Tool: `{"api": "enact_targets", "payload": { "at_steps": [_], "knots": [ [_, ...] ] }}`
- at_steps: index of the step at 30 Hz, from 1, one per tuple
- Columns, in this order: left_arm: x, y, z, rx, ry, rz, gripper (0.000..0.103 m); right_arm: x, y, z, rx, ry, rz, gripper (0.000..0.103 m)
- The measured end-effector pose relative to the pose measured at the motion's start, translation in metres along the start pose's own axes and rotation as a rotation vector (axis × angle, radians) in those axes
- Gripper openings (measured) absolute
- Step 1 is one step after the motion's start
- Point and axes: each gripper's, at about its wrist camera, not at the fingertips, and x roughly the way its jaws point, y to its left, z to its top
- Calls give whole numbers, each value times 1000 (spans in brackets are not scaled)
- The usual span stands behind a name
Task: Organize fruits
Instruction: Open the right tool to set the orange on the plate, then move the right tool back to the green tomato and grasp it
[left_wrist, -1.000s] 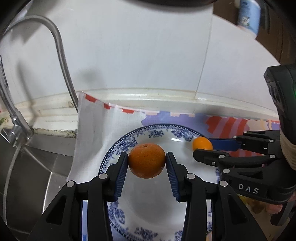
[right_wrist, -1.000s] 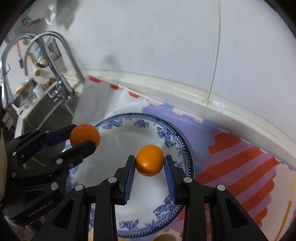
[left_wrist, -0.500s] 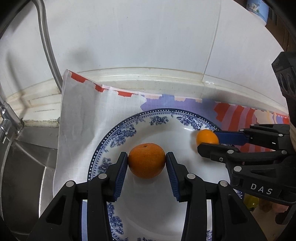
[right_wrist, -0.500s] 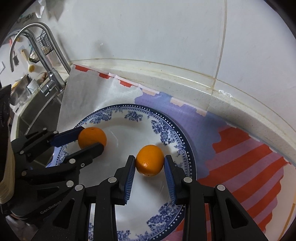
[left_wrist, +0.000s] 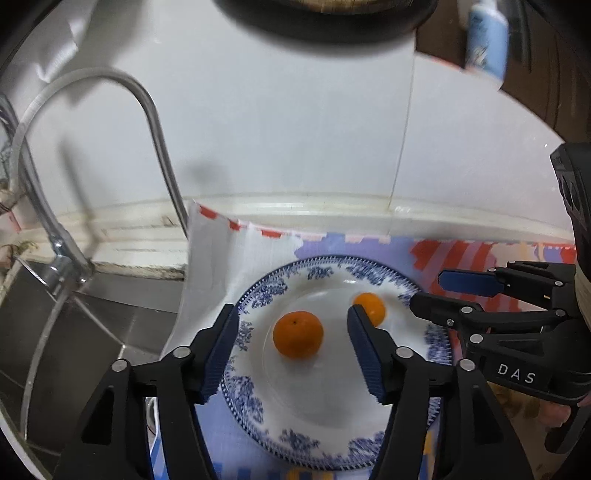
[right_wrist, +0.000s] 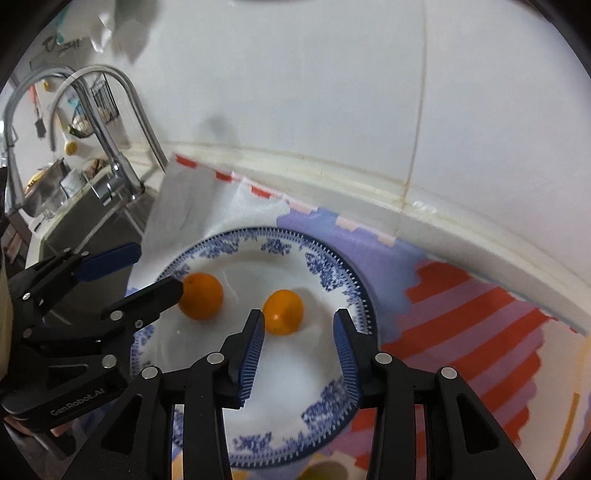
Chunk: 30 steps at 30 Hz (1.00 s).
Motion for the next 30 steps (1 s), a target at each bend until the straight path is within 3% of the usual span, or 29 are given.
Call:
{"api": "enact_targets", "payload": {
  "at_steps": [4, 6, 18, 30],
  "knots": [
    [-32, -7, -2, -9, -53, -2, 68, -36, 5, -7, -3, -69, -26, 42],
    [-51, -13, -5, -11, -85, -4, 70, -57, 6, -13, 6, -111, -37, 50],
    [-140, -50, -25, 13, -234, -16, 93, -155, 10, -49, 36, -271, -103, 72],
    [-183, -84, -59, 50, -290, -40, 100, -218, 6, -104, 73, -370, -208, 74]
  ]
}}
